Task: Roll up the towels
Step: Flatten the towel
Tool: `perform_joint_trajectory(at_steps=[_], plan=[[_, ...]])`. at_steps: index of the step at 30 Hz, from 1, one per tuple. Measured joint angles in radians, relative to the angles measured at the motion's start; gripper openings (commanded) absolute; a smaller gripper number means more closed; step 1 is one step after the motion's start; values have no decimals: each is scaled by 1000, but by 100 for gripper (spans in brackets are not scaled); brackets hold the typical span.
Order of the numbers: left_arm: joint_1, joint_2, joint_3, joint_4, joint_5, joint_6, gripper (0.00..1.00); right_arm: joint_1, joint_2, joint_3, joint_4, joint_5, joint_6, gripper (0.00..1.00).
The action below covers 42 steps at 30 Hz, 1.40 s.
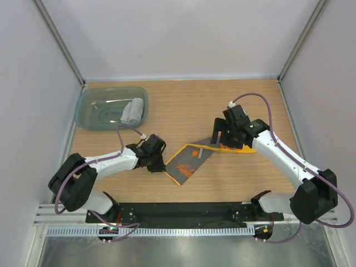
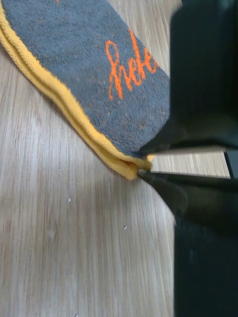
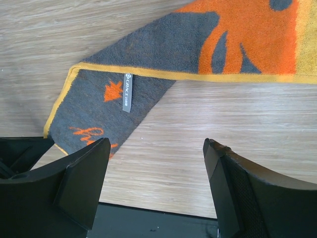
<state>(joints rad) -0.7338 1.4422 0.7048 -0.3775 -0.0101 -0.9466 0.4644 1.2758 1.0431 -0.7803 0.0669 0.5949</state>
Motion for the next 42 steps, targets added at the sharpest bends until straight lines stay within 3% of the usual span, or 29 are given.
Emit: perform_joint_trajectory(at_steps=[3,10,17,21,29,36,42], plan=[[0,2,0,0,-6,-5,0,-6,0,-1,1,-6,-6,83],[-6,-29,62,-85,-26,16,0,-28,-8,-14,-10,12,-16,83],[-6,-282,290,-352,-226,122,0,-141,-82,-96,-13,45,-4,81],[-6,-381,322,-438,-300,180,0,-200,-87,-155,15,50,20,80],[-6,-372,215,-561,-331,234,0,-244,55,-270,142,-55,64,63],[-6,-375,215,-563,-346,257,0,-244,146,-308,222,-137,85,49],[-6,-375,215,-558,-349,273,0,-244,172,-309,264,-156,89,21]])
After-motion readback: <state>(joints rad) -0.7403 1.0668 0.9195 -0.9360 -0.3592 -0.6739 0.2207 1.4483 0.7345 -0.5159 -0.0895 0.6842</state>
